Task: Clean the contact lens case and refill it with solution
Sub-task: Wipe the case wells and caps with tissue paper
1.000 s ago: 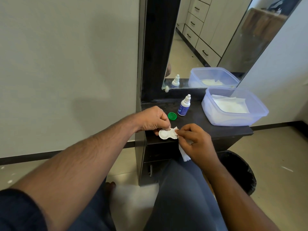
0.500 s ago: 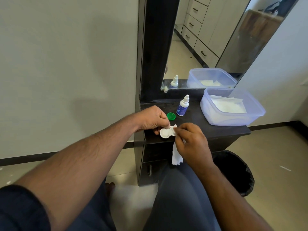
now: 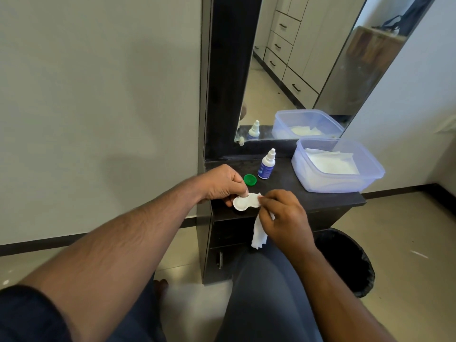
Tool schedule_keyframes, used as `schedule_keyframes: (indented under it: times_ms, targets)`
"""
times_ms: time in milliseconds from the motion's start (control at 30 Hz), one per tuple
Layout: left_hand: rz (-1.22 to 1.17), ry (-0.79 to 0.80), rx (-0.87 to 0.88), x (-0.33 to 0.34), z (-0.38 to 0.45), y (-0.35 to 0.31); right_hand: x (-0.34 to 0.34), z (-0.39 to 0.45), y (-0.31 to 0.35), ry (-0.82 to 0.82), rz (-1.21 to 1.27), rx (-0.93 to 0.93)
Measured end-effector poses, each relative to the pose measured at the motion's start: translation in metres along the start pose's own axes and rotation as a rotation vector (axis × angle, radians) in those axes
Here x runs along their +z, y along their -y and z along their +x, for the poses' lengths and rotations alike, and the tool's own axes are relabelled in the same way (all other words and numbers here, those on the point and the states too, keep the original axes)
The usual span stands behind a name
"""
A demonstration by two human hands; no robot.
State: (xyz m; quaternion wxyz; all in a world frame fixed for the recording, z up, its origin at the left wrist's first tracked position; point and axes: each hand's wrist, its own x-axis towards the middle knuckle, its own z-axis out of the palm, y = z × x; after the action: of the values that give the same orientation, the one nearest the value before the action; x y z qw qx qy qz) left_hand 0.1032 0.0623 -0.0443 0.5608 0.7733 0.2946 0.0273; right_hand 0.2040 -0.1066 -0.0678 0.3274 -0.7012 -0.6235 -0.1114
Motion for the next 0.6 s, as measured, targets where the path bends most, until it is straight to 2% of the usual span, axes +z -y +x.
schedule_keyframes:
  times_ms: [100,233,333,433,600]
  targets:
    - [0.007,-0.004,0.003,0.000,0.000,0.000,0.002,-0.001,0.004,0.074,-0.056,-0.145]
    - [0.019,0.008,0.005,-0.001,0.001,0.001,0.000,0.010,0.004,0.069,-0.022,-0.068]
    - [0.010,0.018,0.010,-0.001,0.000,0.001,0.003,0.019,0.005,0.145,-0.076,-0.080]
    - [0.011,0.014,0.009,-0.001,-0.002,0.000,0.005,0.023,0.010,0.139,-0.111,-0.043]
    - [0.000,0.019,0.012,-0.001,-0.002,0.000,0.000,0.021,0.003,0.208,-0.089,-0.246]
